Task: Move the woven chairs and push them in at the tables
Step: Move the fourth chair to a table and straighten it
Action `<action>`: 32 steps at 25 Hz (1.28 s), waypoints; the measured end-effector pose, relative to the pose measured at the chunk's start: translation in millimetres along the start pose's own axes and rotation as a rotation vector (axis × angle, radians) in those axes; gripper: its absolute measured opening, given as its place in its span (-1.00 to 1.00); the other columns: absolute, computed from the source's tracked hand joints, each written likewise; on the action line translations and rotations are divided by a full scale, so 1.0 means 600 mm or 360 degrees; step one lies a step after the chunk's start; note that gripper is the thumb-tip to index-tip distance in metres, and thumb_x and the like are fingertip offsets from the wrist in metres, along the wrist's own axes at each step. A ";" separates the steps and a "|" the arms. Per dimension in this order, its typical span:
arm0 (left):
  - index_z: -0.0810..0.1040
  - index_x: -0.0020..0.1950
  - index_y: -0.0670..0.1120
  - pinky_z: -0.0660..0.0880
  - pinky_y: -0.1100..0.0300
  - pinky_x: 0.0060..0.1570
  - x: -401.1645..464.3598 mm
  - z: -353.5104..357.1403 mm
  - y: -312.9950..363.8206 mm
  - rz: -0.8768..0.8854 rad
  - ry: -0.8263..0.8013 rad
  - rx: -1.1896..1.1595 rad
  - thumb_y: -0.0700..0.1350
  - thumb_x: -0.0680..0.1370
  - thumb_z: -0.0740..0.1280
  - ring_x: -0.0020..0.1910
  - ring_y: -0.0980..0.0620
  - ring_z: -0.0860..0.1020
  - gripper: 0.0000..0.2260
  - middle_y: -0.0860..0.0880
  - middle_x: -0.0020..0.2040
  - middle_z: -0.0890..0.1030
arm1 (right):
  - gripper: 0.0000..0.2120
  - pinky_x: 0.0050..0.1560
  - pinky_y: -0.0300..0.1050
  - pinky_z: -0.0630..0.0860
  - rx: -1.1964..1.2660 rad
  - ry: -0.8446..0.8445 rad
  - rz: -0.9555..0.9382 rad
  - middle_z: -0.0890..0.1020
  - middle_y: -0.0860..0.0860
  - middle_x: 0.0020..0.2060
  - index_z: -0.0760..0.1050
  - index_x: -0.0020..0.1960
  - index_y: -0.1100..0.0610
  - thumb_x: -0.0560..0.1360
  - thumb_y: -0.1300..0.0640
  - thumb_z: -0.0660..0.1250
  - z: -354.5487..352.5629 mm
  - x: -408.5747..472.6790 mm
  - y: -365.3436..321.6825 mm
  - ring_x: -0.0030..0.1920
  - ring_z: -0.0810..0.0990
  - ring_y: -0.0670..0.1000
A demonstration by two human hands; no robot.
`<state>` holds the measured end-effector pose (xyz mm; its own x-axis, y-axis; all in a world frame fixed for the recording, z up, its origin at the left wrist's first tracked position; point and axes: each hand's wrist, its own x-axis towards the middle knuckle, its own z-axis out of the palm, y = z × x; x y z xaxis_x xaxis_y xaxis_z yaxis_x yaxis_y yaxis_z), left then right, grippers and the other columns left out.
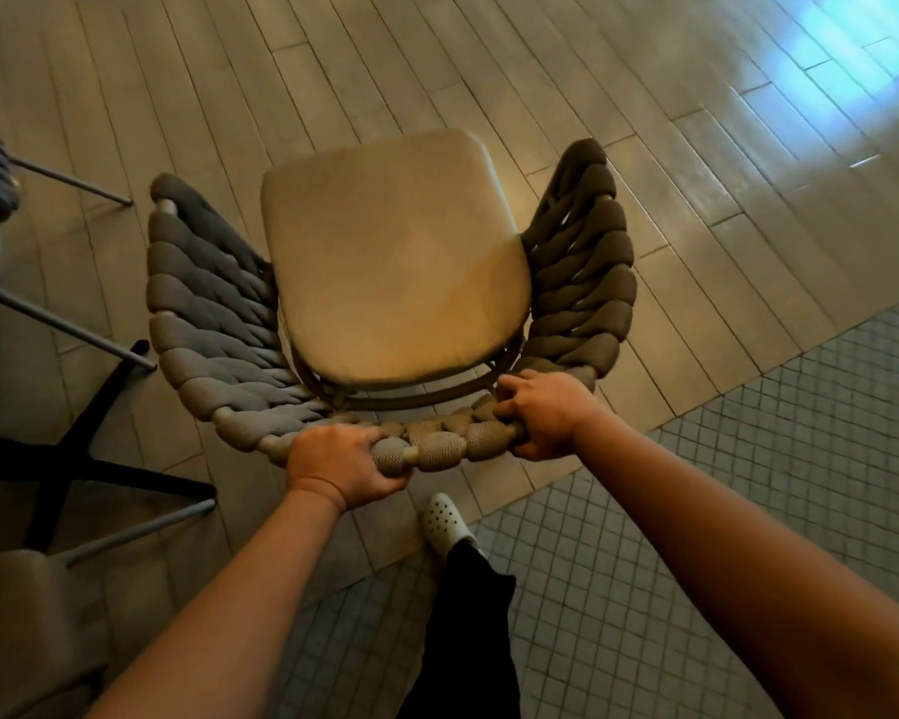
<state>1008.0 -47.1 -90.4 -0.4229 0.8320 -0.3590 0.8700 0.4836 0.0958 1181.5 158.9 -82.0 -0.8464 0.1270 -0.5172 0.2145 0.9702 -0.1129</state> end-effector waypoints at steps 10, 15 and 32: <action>0.56 0.10 0.19 0.31 0.23 -0.29 0.242 -0.115 -0.069 -0.0147 0.0035 -0.0052 0.38 0.31 0.27 -0.13 0.02 0.59 -0.54 0.07 -0.13 0.66 | -0.65 -0.19 -0.15 0.30 0.0019 0.0041 0.0126 0.46 -0.03 0.20 0.49 0.18 -0.14 0.39 -0.06 0.34 -0.154 0.232 0.140 0.02 0.43 0.03; 0.54 0.15 0.18 0.38 0.17 -0.12 0.324 -0.159 -0.108 -0.0185 -0.0055 -0.0104 0.35 0.34 0.27 -0.03 0.00 0.58 -0.54 0.05 -0.05 0.65 | -0.65 -0.26 -0.19 0.20 0.0002 0.0057 0.0028 0.49 -0.06 0.21 0.49 0.15 -0.17 0.36 -0.09 0.33 -0.201 0.317 0.195 0.03 0.42 0.01; 0.60 0.03 0.12 0.32 0.15 -0.18 0.614 -0.271 -0.123 -0.0646 0.0073 -0.0169 0.30 0.33 0.32 -0.08 -0.01 0.57 -0.61 0.02 -0.13 0.65 | -0.69 -0.19 -0.17 0.32 -0.0140 0.0121 -0.0270 0.57 -0.11 0.06 0.54 0.08 -0.14 0.34 -0.08 0.36 -0.385 0.574 0.428 -0.01 0.42 -0.04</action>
<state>746.7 268.0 -79.2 -0.7391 0.5781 -0.3457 0.6005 0.7980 0.0508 832.5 499.6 -92.9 -0.9019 -0.0279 -0.4311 0.0252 0.9928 -0.1170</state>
